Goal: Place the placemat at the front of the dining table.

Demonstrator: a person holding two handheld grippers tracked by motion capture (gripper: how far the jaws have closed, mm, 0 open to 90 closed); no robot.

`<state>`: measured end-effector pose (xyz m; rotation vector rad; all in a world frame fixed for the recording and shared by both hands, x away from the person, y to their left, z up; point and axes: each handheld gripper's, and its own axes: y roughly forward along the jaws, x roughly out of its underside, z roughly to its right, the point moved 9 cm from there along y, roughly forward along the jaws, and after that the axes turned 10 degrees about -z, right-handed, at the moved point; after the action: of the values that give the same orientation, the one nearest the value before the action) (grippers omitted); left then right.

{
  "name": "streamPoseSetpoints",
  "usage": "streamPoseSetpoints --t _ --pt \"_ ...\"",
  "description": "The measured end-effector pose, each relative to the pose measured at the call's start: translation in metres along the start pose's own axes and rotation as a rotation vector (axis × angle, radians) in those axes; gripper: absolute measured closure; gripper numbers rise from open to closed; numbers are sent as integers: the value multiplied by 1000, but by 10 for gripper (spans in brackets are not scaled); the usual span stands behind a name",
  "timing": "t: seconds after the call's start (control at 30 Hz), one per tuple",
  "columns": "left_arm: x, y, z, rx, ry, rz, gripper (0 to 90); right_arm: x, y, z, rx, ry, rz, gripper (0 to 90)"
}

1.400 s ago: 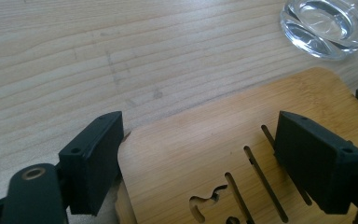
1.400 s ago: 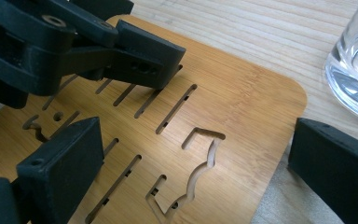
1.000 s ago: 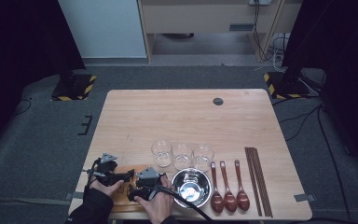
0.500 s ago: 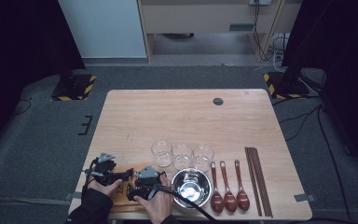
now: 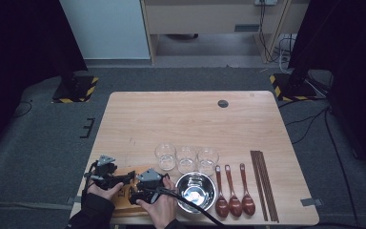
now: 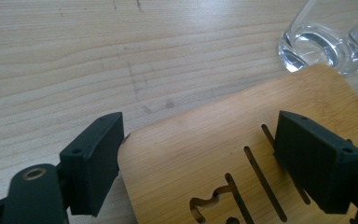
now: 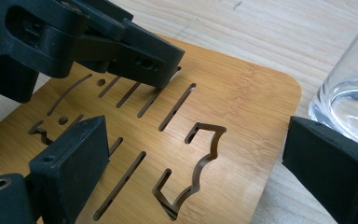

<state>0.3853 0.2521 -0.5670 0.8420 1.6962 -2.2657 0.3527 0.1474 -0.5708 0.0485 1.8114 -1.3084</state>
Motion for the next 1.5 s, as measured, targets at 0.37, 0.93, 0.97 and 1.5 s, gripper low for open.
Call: streamPoseSetpoints --t 0.37,0.93,0.97,1.5 --pt "-3 -8 0 -6 -3 9 165 -5 -5 -3 2 -18 9 74" --pt "-9 -18 2 -14 -8 25 166 -14 -14 -3 3 -39 19 74" --pt "-9 -19 2 -15 -9 26 166 -14 -14 -3 3 -39 19 74" --pt "-19 -32 5 -17 -10 52 165 -25 -24 -2 10 -63 43 73"
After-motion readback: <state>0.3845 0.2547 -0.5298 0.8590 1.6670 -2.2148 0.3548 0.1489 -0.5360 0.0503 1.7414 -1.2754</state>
